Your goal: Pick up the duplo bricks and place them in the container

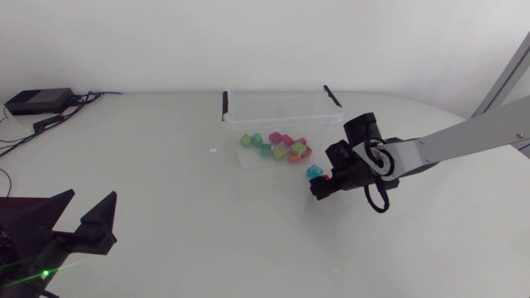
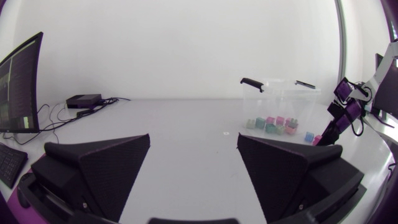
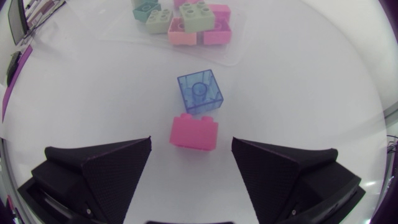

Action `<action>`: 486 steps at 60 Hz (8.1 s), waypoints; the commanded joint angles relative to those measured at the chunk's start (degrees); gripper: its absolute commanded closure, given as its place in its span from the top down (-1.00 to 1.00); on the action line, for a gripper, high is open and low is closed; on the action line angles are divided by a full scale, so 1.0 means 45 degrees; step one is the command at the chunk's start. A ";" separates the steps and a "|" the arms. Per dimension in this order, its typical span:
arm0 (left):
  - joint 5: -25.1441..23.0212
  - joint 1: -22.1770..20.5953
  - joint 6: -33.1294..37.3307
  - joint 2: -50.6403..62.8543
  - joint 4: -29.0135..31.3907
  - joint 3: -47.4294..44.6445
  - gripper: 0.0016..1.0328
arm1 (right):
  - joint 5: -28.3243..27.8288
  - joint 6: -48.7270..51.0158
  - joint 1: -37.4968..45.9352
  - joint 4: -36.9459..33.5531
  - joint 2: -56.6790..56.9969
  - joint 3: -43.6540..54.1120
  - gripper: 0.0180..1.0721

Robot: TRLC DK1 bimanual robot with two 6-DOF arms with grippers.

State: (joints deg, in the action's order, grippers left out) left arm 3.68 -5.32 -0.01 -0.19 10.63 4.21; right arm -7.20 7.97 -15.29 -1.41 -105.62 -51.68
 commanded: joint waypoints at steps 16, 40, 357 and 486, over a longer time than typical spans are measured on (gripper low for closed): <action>-0.0037 0.0050 -0.0037 -0.0115 0.0000 -0.0232 0.90 | 0.0077 -0.0071 0.0058 0.0684 -0.0376 -0.0390 -0.35; -0.0018 0.0050 -0.0037 -0.0115 0.0000 -0.0232 0.90 | -0.0040 -0.0149 0.0136 -0.1210 0.2906 -0.0273 -0.54; -0.0018 0.0050 -0.0037 -0.0115 0.0000 -0.0232 0.90 | 0.1776 0.1198 -0.1661 0.1934 0.0601 -0.6406 0.90; -0.0713 0.1030 -0.0003 0.0020 -0.2044 -0.0840 0.90 | 0.1418 -0.1261 0.3619 0.0516 2.2625 1.0889 0.90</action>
State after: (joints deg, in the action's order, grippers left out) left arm 1.28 -1.39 -0.01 -0.16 2.87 2.44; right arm -1.54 5.10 1.78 1.48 -5.91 -5.17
